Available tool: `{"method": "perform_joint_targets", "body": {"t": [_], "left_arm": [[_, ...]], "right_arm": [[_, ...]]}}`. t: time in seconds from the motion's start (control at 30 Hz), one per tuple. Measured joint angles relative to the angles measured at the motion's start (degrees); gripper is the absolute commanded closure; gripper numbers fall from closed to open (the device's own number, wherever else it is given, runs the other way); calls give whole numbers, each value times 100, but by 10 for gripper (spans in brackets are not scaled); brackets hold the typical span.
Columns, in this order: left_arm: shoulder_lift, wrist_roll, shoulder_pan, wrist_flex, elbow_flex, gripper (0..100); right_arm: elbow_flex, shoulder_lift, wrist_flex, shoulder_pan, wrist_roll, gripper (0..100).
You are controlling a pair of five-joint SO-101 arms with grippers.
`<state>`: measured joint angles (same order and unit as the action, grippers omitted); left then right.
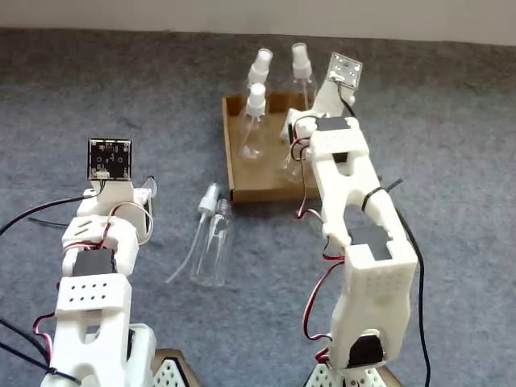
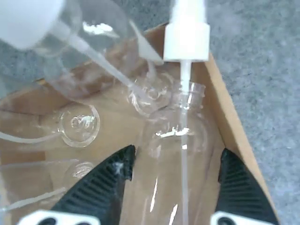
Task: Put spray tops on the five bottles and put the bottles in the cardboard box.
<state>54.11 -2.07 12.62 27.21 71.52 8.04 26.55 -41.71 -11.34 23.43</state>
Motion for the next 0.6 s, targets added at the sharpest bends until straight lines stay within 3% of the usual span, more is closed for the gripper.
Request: {"method": "perform_joint_targets", "body": {"t": [0.27,0.6], "left_arm": [[0,0,0,0,0,825],[0,0,0,0,0,825]], "right_arm": [[0,0,0,299,0,904],[255,9,0,457,0,910]]}}
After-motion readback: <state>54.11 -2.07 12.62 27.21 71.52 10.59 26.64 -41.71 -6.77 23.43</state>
